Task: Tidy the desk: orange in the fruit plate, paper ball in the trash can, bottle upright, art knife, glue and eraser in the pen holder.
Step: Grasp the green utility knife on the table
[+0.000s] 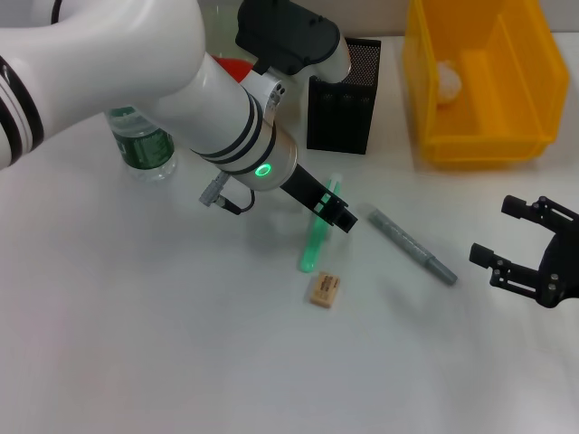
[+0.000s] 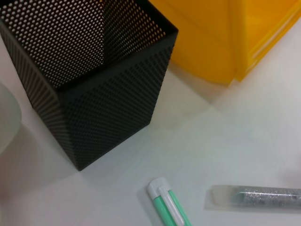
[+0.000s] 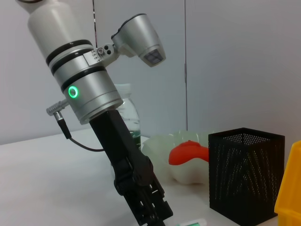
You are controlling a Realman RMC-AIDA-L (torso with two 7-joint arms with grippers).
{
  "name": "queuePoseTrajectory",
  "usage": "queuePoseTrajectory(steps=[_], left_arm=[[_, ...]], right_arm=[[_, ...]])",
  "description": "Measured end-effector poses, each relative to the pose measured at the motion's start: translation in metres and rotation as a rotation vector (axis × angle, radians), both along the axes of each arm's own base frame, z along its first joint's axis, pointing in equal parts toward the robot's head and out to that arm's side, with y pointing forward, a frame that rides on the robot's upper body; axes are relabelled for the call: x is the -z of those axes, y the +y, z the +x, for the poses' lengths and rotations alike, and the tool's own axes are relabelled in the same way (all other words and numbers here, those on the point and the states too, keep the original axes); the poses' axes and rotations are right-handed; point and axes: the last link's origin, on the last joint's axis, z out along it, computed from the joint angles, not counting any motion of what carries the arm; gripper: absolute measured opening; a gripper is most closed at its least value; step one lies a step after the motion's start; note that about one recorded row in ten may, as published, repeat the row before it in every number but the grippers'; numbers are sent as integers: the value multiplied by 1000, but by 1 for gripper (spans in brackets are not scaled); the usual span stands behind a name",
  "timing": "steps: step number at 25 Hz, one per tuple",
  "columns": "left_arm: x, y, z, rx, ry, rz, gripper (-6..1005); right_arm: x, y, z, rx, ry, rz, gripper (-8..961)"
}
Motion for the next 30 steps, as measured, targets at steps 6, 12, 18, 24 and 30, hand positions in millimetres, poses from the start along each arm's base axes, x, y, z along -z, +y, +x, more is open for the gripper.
queuePoseTrajectory(steps=[6, 12, 18, 24, 30], left_arm=[[0, 0, -3, -6, -5, 2, 625], [2, -1, -7, -8, 2, 3, 622], [2, -2, -8, -9, 4, 2, 619], [4, -4, -12, -8, 9, 1, 616], [5, -6, -12, 1, 15, -5, 554]], right_arm=[[-1, 0, 0, 0, 1, 3, 805], [-1, 1, -1, -2, 2, 4, 804], [-1, 2, -1, -3, 2, 5, 804], [0, 3, -3, -7, 5, 2, 804], [0, 4, -3, -6, 8, 1, 804]])
